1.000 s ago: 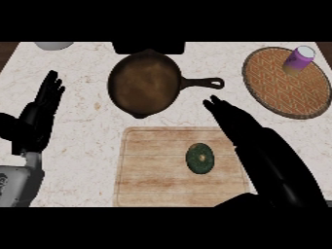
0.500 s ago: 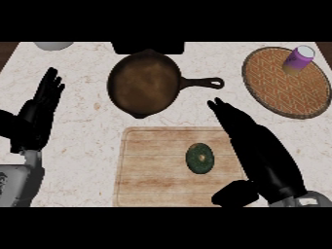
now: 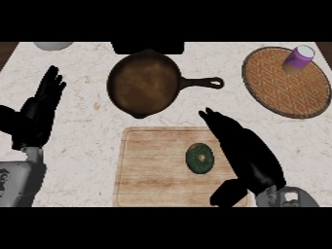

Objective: Pick the squash from the cutting board and place it in the pan

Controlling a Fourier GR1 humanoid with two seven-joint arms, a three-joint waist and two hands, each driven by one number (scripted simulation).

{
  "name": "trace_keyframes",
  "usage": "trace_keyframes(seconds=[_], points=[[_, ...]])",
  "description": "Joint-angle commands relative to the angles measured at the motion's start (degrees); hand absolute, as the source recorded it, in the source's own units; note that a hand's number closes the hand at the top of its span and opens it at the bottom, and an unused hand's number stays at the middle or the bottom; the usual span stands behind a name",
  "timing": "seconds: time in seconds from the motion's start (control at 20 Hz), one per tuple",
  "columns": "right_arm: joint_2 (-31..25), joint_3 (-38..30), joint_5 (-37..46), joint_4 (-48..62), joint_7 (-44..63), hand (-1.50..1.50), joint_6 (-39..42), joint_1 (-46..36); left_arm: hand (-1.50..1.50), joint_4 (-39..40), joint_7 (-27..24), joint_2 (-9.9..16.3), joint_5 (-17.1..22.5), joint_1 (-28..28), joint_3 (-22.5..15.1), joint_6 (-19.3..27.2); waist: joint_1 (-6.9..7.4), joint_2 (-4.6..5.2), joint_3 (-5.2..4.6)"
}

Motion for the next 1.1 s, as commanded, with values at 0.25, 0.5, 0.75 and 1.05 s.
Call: trace_keyframes(seconds=[0.25,0.5,0.75,1.05], points=[[4.78,-0.15,5.05,4.93,2.81,-1.50,6.97,-4.13,0.00,-2.19,2.64,-1.16,-1.89,0.01,0.72,-0.75,0.16,-0.03,-0.01],[4.38,0.30,9.08,11.54,1.25,-1.50,8.08,-4.93,0.00,-0.02,0.31,-0.44,-1.07,-0.92,2.91,-2.54,0.07,0.01,-0.01],[6.13,2.05,13.34,12.24,0.63,-1.50,8.36,-1.49,0.00,-0.76,-1.95,-3.50,-3.44,3.50,1.89,-1.45,0.03,-0.02,0.00],[8.01,-1.00,13.50,9.46,0.50,-1.50,12.54,-0.52,0.00,-0.74,-1.29,-4.16,-5.28,1.68,2.09,-1.64,-0.07,-0.05,0.00]])
